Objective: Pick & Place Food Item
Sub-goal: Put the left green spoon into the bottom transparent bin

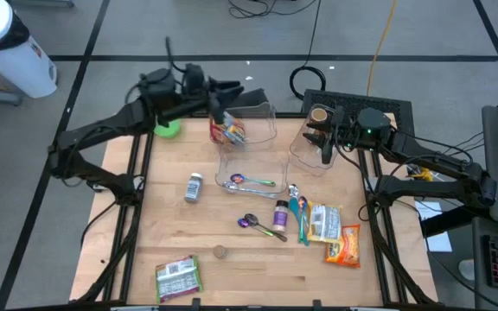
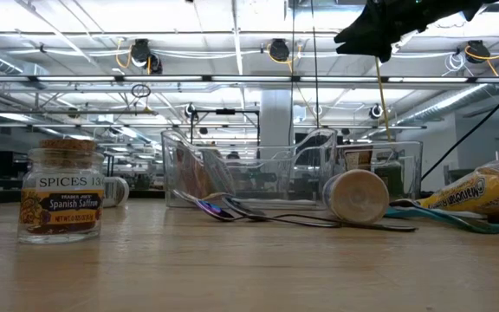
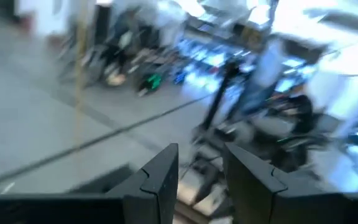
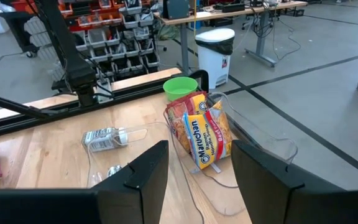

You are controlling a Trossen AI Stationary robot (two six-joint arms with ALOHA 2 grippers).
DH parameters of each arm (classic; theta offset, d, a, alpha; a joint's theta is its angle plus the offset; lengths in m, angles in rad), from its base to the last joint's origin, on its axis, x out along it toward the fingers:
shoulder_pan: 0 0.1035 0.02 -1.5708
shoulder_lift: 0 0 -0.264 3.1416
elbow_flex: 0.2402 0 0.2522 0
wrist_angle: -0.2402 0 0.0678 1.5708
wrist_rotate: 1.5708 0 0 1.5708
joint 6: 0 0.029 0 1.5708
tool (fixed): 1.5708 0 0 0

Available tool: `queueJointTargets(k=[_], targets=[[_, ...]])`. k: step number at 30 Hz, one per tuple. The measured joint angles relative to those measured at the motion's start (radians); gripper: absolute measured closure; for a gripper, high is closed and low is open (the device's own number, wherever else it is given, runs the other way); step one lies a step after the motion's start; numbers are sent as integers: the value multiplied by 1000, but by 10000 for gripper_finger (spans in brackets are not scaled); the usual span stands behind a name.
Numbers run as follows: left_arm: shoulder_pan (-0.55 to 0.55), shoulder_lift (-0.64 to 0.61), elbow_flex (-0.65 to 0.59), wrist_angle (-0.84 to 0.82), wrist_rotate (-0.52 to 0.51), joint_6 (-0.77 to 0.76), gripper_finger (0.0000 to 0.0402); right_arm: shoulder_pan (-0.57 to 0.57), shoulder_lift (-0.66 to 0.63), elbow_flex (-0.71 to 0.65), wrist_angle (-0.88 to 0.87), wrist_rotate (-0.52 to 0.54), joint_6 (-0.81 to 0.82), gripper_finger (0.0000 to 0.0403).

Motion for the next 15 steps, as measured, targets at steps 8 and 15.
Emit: queueJointTargets(k=[8,15], targets=[[-30,-10,0,14,-30,-10,270,0,0,0,0,0,0,236],[-29,-11,-1,18,-40,-151,270,0,0,0,0,0,0,236]])
